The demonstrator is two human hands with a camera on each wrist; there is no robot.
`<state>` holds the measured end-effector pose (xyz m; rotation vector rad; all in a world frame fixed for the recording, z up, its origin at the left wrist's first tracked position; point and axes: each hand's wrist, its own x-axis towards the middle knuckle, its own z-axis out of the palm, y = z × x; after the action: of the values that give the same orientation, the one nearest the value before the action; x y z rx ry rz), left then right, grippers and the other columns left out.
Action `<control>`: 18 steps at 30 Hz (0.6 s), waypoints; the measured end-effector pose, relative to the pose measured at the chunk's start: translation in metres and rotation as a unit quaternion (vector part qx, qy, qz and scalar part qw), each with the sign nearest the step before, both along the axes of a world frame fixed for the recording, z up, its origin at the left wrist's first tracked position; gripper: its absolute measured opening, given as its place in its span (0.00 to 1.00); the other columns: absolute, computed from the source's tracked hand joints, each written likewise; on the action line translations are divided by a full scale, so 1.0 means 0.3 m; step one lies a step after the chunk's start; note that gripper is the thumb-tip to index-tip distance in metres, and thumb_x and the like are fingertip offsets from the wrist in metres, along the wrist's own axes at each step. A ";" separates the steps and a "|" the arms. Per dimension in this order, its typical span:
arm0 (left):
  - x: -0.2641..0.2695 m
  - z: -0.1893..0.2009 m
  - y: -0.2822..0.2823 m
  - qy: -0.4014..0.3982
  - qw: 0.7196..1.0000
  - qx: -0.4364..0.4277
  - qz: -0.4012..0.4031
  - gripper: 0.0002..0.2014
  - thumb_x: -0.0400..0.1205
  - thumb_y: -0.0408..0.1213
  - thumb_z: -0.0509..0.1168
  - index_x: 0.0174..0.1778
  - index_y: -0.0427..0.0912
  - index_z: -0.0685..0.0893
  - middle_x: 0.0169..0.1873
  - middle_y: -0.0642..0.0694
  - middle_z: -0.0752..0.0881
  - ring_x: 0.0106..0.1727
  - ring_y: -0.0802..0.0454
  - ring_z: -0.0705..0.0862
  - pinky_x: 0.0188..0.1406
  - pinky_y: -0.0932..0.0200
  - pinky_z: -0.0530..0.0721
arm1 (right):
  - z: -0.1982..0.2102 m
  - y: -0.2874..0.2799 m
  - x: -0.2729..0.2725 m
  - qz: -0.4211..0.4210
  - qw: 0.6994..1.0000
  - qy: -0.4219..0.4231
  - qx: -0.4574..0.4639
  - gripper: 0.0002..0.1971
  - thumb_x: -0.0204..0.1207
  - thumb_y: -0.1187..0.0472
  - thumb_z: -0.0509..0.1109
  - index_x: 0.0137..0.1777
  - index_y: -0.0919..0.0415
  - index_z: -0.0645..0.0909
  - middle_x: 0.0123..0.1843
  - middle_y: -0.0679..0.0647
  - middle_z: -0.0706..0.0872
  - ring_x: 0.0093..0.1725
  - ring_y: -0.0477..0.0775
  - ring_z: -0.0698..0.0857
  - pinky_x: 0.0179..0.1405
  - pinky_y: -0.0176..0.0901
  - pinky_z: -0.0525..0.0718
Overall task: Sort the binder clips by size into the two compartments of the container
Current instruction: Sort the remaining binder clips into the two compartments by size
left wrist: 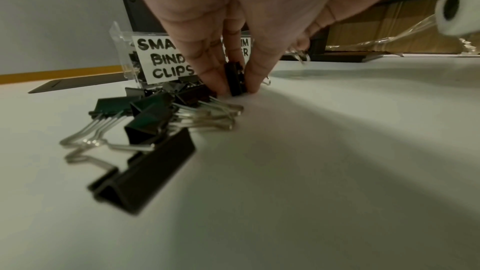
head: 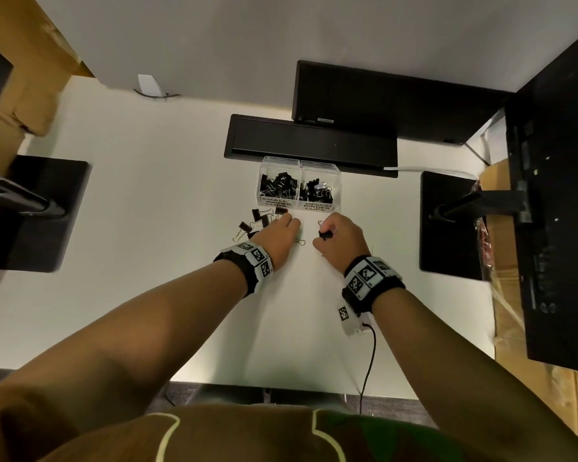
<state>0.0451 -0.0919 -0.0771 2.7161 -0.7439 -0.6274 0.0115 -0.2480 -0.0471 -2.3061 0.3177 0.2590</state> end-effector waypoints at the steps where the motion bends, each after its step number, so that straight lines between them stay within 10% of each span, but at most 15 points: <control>1: 0.001 0.004 0.000 0.006 1.000 -0.001 0.001 0.16 0.77 0.21 0.59 0.60 0.35 0.70 0.57 0.37 0.74 0.53 0.39 0.78 0.43 0.47 0.77 | 0.026 -0.003 0.010 -0.022 0.999 -0.012 0.025 0.07 0.67 0.68 0.73 0.44 0.63 0.79 0.41 0.50 0.82 0.33 0.45 0.77 0.33 0.32 0.76; 5: -0.005 0.009 0.003 0.018 1.000 -0.003 -0.003 0.15 0.78 0.24 0.59 0.59 0.37 0.69 0.55 0.40 0.77 0.52 0.40 0.78 0.39 0.49 0.76 | 0.120 -0.026 0.104 -0.083 0.990 -0.069 0.096 0.07 0.68 0.68 0.73 0.44 0.60 0.79 0.33 0.43 0.77 0.27 0.37 0.73 0.30 0.24 0.74; 10: -0.001 0.050 -0.002 0.012 0.998 -0.056 0.005 0.14 0.81 0.27 0.57 0.62 0.39 0.72 0.59 0.40 0.78 0.54 0.41 0.80 0.44 0.51 0.78 | 0.119 -0.029 0.246 -0.032 0.991 -0.127 0.018 0.07 0.69 0.69 0.71 0.45 0.61 0.78 0.46 0.51 0.77 0.33 0.41 0.74 0.37 0.31 0.78; 18: 0.123 0.162 -0.044 -0.049 0.972 -0.183 0.139 0.08 0.82 0.36 0.62 0.56 0.42 0.76 0.54 0.44 0.79 0.46 0.46 0.83 0.48 0.48 0.84 | 0.004 -0.039 0.263 0.106 0.978 -0.049 -0.173 0.11 0.78 0.61 0.64 0.55 0.57 0.86 0.56 0.54 0.84 0.64 0.57 0.72 0.59 0.49 0.80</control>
<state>0.0821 -0.1053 -0.0285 2.4532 -0.4335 -0.2621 0.0905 -0.2597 -0.0460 -2.6921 0.0686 0.2062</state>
